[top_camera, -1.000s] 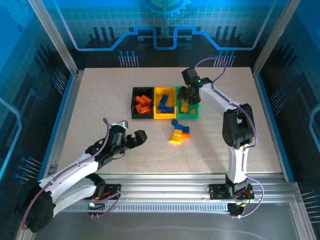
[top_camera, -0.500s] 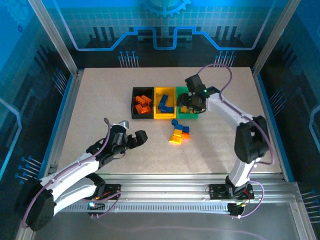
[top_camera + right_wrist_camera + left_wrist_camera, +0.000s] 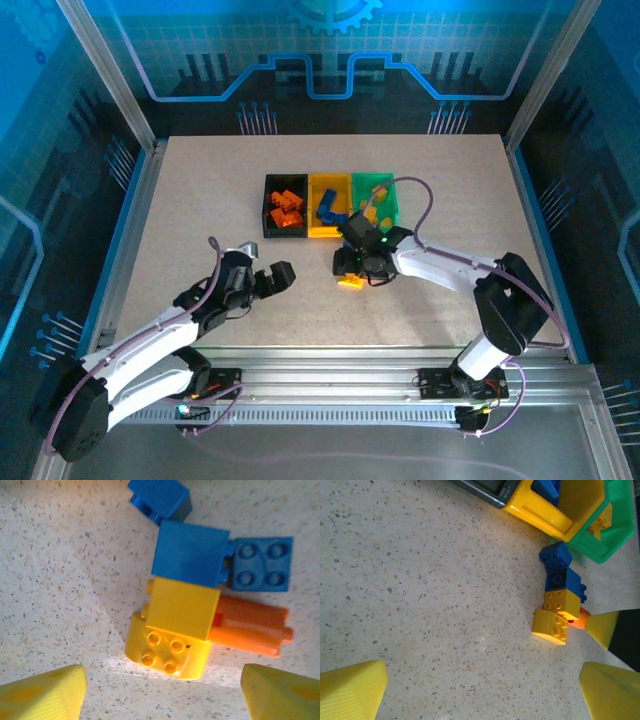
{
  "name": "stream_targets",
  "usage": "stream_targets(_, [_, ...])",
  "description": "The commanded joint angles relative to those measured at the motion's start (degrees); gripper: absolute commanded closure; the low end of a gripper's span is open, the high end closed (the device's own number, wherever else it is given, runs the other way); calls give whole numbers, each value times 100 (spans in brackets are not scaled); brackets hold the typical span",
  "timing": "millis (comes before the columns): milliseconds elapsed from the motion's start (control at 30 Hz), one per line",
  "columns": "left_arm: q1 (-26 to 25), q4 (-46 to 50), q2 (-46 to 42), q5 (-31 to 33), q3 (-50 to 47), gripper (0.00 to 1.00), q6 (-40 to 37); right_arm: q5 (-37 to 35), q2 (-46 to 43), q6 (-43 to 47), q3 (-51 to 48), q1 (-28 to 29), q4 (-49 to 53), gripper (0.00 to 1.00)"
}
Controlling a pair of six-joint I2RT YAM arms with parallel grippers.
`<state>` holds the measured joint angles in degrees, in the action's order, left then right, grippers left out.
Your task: Sort the legos into containers by color
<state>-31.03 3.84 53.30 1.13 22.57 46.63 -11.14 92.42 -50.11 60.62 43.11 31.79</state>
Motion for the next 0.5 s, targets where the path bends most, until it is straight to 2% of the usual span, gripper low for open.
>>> stream_targets(0, [-52,-116,-30,-125,-147,1,47,-171,235,-473,-42,196,-90,17])
stream_targets(133, [-52,-146,-72,-123,-207,1,45,-161,500,-809,-37,294,-75,13])
stream_targets(167, [-52,-144,-87,-125,-222,1,47,-173,569,-877,-37,292,-78,0])
stream_targets(467, [-36,-102,-239,-104,-281,1,21,-594,1102,-1151,305,271,263,3])
